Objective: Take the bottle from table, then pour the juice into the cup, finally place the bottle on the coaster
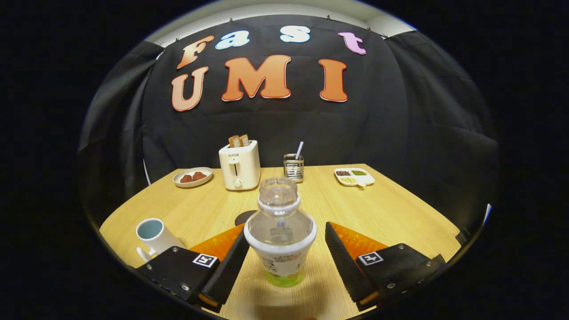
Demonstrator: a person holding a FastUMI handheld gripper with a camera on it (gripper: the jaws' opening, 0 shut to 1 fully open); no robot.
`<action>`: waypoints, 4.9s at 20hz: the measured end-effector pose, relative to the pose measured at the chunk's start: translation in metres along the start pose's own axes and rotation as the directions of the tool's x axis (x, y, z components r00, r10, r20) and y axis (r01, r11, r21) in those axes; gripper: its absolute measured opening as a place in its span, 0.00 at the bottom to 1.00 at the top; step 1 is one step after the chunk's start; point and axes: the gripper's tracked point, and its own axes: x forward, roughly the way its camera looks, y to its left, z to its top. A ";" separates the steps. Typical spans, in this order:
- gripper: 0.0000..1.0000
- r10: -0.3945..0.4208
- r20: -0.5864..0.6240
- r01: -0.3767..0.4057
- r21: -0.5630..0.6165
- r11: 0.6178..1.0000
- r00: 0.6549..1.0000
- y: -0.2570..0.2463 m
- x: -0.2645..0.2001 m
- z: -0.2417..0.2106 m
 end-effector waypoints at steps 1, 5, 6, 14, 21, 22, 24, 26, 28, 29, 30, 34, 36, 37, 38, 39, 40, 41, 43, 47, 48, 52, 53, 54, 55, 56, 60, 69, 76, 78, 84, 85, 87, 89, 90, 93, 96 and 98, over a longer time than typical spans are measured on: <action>0.99 -0.001 -0.017 0.001 0.005 1.000 1.000 -0.002 0.000 -0.008; 0.99 0.002 -0.068 0.000 0.033 0.999 0.998 0.001 0.000 -0.032; 0.99 0.005 -0.075 -0.003 0.036 0.999 0.997 0.002 0.001 -0.035; 0.65 0.014 -0.096 -0.013 0.018 1.000 0.995 0.006 0.002 -0.035; 0.58 0.006 -0.154 -0.011 -0.027 1.000 0.988 0.023 -0.008 -0.005; 0.58 0.001 -0.158 -0.011 -0.062 0.998 0.987 0.027 -0.010 0.000; 0.58 -0.022 -0.154 -0.003 -0.157 0.988 0.988 0.033 -0.012 0.011; 0.58 -0.046 -0.140 0.008 -0.260 0.966 0.989 0.040 -0.015 0.021; 0.58 -0.063 -0.129 0.015 -0.350 0.937 0.990 0.047 -0.015 0.026; 0.58 -0.065 -0.132 0.008 -0.395 0.919 0.989 0.052 -0.016 0.027; 0.58 -0.070 -0.133 0.005 -0.439 0.898 0.989 0.055 -0.016 0.026; 0.58 -0.095 -0.122 0.001 -0.611 0.792 0.988 0.071 -0.017 0.035; 0.58 -0.095 -0.118 -0.009 -0.674 0.738 0.989 0.082 -0.014 0.035; 0.58 -0.092 -0.117 -0.017 -0.701 0.713 0.989 0.087 -0.013 0.035; 0.58 -0.092 -0.117 -0.023 -0.727 0.686 0.989 0.092 -0.013 0.034; 0.58 -0.089 -0.116 -0.030 -0.754 0.656 0.989 0.097 -0.011 0.034; 0.58 -0.090 -0.112 -0.032 -0.782 0.622 0.990 0.100 -0.009 0.032; 0.58 -0.093 -0.107 -0.033 -0.811 0.584 0.990 0.104 -0.007 0.032; 0.58 -0.104 -0.091 -0.025 -0.857 0.514 0.990 0.110 -0.005 0.034; 0.58 -0.111 -0.084 -0.030 -0.908 0.418 0.990 0.115 -0.001 0.032; 0.58 -0.109 -0.084 -0.036 -0.921 0.387 0.990 0.116 -0.001 0.032; 0.58 -0.100 -0.060 -0.034 -0.971 0.239 0.993 0.120 0.002 0.032; 0.58 -0.098 -0.053 -0.032 -0.979 0.201 0.994 0.120 0.003 0.033; 0.58 -0.096 -0.041 -0.025 -0.986 0.164 0.995 0.120 0.003 0.035; 0.58 -0.093 -0.031 -0.019 -0.991 0.132 0.995 0.123 0.004 0.035; 0.58 -0.088 -0.026 -0.017 -0.994 0.105 0.996 0.123 0.004 0.035; 0.58 -0.087 -0.017 -0.015 -0.999 0.029 0.996 0.125 0.008 0.036; 0.58 -0.094 0.002 -0.010 -0.991 -0.134 0.996 0.124 0.013 0.041; 0.58 -0.073 0.009 -0.009 -0.971 -0.238 0.997 0.130 0.017 0.045; 0.58 -0.071 -0.001 -0.019 -0.966 -0.257 0.997 0.130 0.019 0.044; 0.58 -0.063 -0.009 -0.029 -0.948 -0.317 0.998 0.133 0.022 0.044; 0.58 -0.057 -0.008 -0.026 -0.945 -0.326 0.998 0.135 0.022 0.045; 0.58 -0.049 -0.005 -0.021 -0.940 -0.340 0.999 0.137 0.021 0.047; 0.58 -0.047 -0.008 -0.024 -0.937 -0.350 0.999 0.135 0.023 0.048; 0.58 -0.046 -0.008 -0.024 -0.933 -0.359 0.999 0.134 0.023 0.049; 0.58 -0.041 -0.008 -0.023 -0.926 -0.378 0.999 0.135 0.025 0.050; 0.58 -0.041 -0.011 -0.026 -0.922 -0.386 0.999 0.135 0.025 0.050; 0.58 -0.034 -0.012 -0.025 -0.915 -0.404 0.999 0.136 0.026 0.051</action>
